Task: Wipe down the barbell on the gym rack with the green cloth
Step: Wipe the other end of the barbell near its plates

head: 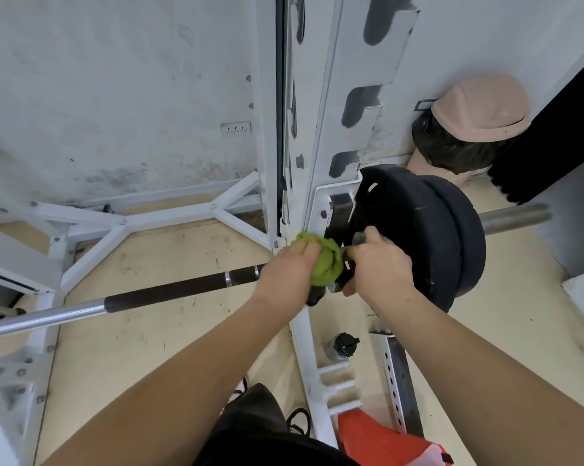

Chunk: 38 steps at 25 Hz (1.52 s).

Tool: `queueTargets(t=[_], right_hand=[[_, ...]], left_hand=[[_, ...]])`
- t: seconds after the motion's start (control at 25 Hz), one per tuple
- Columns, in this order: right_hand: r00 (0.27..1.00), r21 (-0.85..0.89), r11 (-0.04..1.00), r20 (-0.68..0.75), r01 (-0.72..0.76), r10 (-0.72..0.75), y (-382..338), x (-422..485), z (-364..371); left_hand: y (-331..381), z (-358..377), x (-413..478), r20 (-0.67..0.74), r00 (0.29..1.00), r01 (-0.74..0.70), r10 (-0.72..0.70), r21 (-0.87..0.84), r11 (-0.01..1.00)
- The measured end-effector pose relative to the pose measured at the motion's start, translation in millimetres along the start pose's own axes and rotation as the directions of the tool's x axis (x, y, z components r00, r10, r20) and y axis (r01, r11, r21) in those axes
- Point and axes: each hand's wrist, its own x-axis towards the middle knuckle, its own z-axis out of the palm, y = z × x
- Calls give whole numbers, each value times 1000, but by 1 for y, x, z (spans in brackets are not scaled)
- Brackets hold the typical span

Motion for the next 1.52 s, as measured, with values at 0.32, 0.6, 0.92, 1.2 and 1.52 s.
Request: queueTargets(t=[0.32, 0.6, 0.92, 1.2, 1.52], right_hand=[[1000, 29, 1000, 1, -10, 10, 0, -1, -2], [1000, 24, 1000, 25, -2, 1, 2, 2, -2], [1000, 53, 999, 30, -11, 10, 1, 2, -7], [987, 170, 972, 58, -159, 151, -20, 7, -4], [968, 342, 906, 76, -251, 240, -21, 4, 3]], left_hand=[[-12, -9, -14, 18, 998, 57, -65, 295, 954], [-25, -9, -14, 57, 997, 50, -51, 22, 999], [-70, -50, -12, 187, 962, 205, -197, -24, 978], [-57, -38, 56, 433, 901, 164, 30, -402, 901], [-73, -52, 91, 750, 659, 528, -46, -419, 739]])
